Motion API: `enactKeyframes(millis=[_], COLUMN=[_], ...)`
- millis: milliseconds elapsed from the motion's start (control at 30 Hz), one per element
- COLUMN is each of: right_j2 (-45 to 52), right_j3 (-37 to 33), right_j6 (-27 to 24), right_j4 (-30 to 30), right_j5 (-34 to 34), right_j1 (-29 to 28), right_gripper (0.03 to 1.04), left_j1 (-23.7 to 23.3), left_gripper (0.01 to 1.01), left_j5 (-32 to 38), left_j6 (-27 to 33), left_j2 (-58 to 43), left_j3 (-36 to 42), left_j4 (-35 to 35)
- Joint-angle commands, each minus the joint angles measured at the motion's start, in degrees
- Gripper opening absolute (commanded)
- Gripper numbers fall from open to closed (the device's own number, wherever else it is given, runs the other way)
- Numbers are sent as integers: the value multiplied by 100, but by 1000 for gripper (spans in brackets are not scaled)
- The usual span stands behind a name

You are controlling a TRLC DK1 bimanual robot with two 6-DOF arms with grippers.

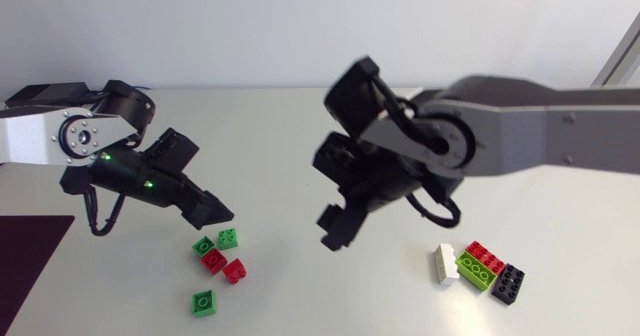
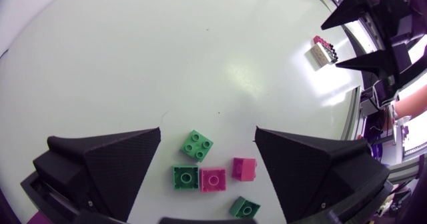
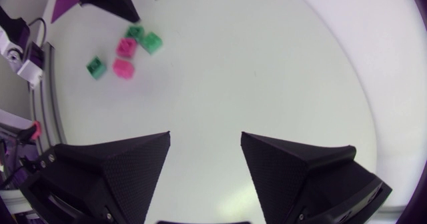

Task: Sort duplo bricks by size, large to the right and small to the left

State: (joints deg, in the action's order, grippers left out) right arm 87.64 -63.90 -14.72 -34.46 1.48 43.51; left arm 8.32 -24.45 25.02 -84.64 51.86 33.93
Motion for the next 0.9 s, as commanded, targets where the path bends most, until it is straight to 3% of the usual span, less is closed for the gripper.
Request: enactKeyframes(millis=[0, 200, 267, 500, 667, 867], right_j2=[-141, -871, -1223, -2769, -3938, -5028], right_j3=[888, 1837, 1951, 2039, 2145, 2224], right_j6=[233, 558, 611, 514, 496, 268], right_j4=[80, 299, 247, 53, -325, -580], right_j5=[151, 600, 687, 1180, 1628, 1971], right_j1=[-237, -791, -1020, -1969, -2206, -2769], right_gripper=[870, 915, 997, 997, 997, 997], left_j1=[355, 944, 953, 935, 944, 970], left_gripper=[985, 985, 985, 985, 985, 985], left_j5=[230, 1241, 1487, 2339, 2568, 3174], left_j6=[-383, -893, -963, -1183, -1245, -1297], left_j2=[-61, 264, 589, 2092, 3112, 4140], left_j3=[-255, -554, -668, -782, -826, -1063], left_j4=[-133, -238, -238, 78, 685, 931])
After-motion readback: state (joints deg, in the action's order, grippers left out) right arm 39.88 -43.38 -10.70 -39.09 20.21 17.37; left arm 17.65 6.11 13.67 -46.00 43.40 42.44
